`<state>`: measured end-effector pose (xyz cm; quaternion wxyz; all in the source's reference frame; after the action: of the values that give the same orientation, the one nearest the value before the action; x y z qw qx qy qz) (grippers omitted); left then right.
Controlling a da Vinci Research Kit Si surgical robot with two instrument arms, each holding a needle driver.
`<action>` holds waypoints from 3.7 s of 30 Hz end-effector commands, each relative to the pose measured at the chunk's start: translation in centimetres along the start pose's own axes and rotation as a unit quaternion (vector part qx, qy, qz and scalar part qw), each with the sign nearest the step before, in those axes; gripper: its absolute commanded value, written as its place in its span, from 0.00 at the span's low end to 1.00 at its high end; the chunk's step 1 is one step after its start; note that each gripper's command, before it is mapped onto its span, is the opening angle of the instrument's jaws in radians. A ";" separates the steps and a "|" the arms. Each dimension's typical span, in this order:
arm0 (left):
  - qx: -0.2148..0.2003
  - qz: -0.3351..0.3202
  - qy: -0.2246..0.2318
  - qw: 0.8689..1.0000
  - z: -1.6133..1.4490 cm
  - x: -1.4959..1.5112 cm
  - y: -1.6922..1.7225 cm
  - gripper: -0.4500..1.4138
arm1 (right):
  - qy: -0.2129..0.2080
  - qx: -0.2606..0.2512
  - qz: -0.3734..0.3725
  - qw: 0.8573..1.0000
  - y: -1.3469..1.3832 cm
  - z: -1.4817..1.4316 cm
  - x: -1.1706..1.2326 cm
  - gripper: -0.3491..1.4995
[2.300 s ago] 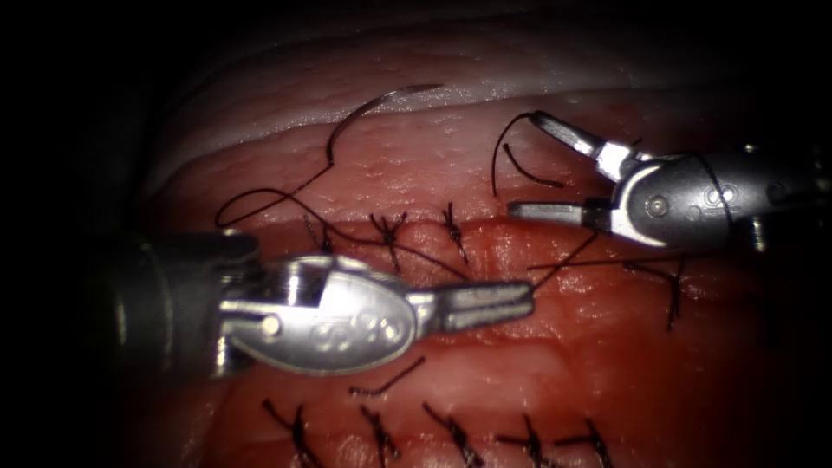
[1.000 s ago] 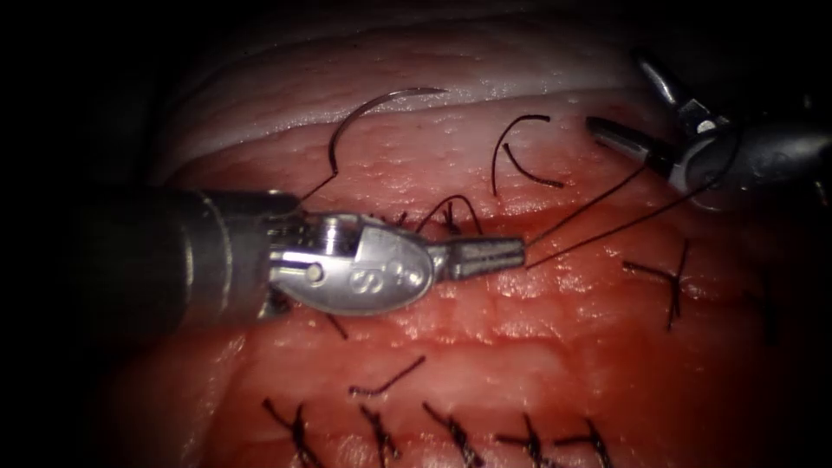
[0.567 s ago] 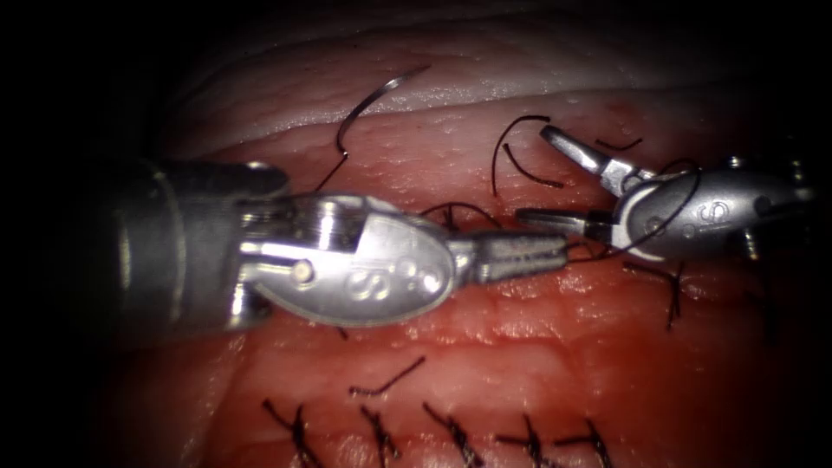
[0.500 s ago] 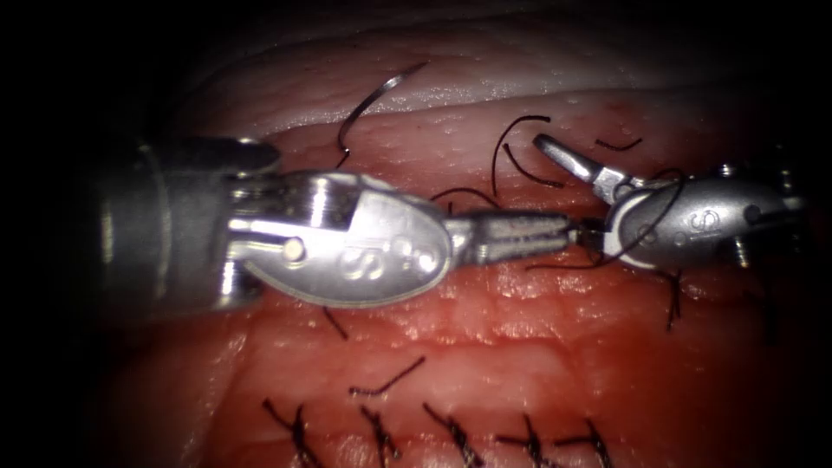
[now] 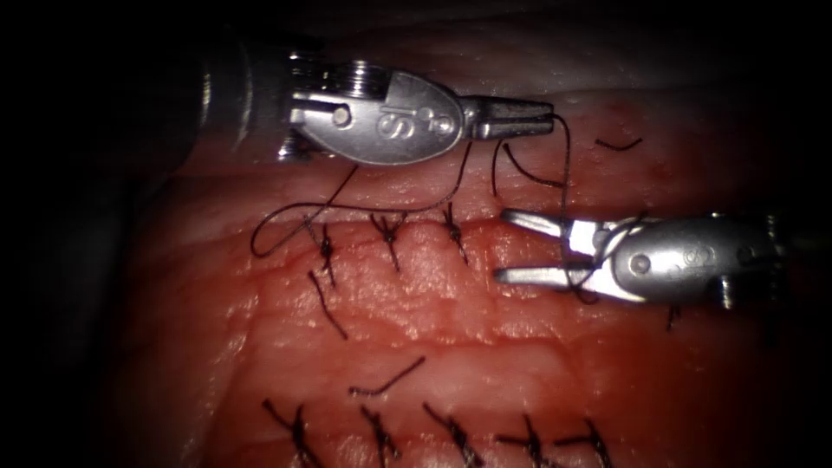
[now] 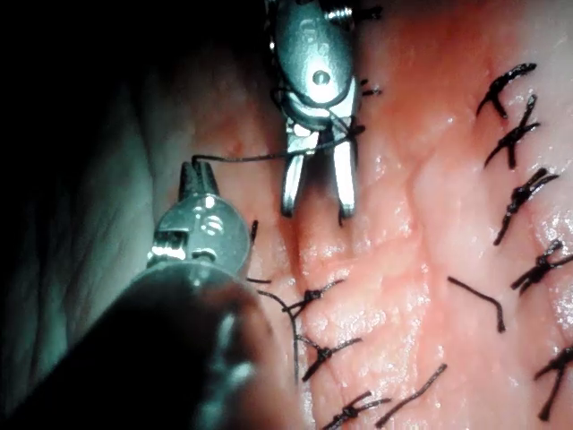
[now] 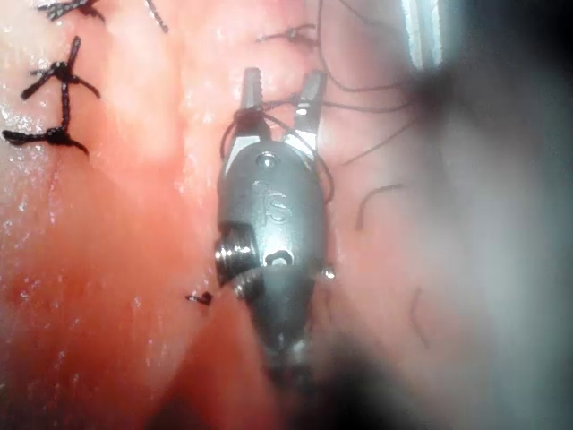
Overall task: Wound Closure
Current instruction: Create two wraps counter-clockwise around right needle holder, then grab the tail end of suture with right hand, then pull downward with right end-effector and upward with left gripper to tighten knot
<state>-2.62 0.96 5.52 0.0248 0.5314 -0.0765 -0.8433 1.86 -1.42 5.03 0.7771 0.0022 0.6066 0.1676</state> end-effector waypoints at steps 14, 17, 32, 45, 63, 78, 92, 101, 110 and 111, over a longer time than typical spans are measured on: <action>-0.033 -0.026 -0.019 0.999 0.08 -0.72 0.78 0.00 | 0.152 -0.155 0.110 0.970 -0.08 0.10 0.00 0.62; -0.035 -0.031 -0.019 0.999 -0.04 -0.64 0.93 0.00 | 0.140 -0.202 0.142 0.959 -0.08 0.05 0.03 0.60; -0.036 -0.052 -0.015 0.998 0.02 -0.27 0.79 0.00 | 0.021 -0.327 0.278 0.903 0.31 0.11 -0.17 0.50; -0.038 -0.052 -0.013 0.998 0.02 -0.33 0.74 0.00 | 0.039 -0.328 0.286 0.899 0.41 0.27 -0.21 0.00; -0.007 -0.082 -0.038 0.996 -0.25 -0.62 0.03 0.00 | 0.027 -0.312 0.231 0.921 -0.14 -0.03 -0.10 0.00; 0.027 -0.112 -0.062 0.991 0.34 -1.36 -1.14 0.00 | -0.085 -0.267 0.234 0.931 -0.86 -0.35 0.20 0.00; 0.058 -0.117 -0.063 0.989 0.44 -1.79 -1.52 0.00 | -0.103 -0.264 0.233 0.930 -0.94 -0.46 0.20 0.00; 0.124 -0.127 -0.058 0.982 0.46 -2.02 -2.06 0.00 | -0.100 -0.242 0.230 0.937 -1.11 -0.51 0.20 0.00; 0.157 -0.120 -0.071 0.978 0.62 -2.32 -2.58 0.00 | -0.097 -0.240 0.229 0.938 -1.13 -0.47 0.15 0.00; 0.159 -0.119 -0.072 0.978 0.63 -2.35 -2.59 0.00 | -0.098 -0.240 0.231 0.938 -1.13 -0.47 0.13 0.00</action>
<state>-2.03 3.84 7.51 -0.1671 0.4691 -0.1501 -0.8541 1.67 -2.53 4.51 0.7515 -0.0265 0.4497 0.4820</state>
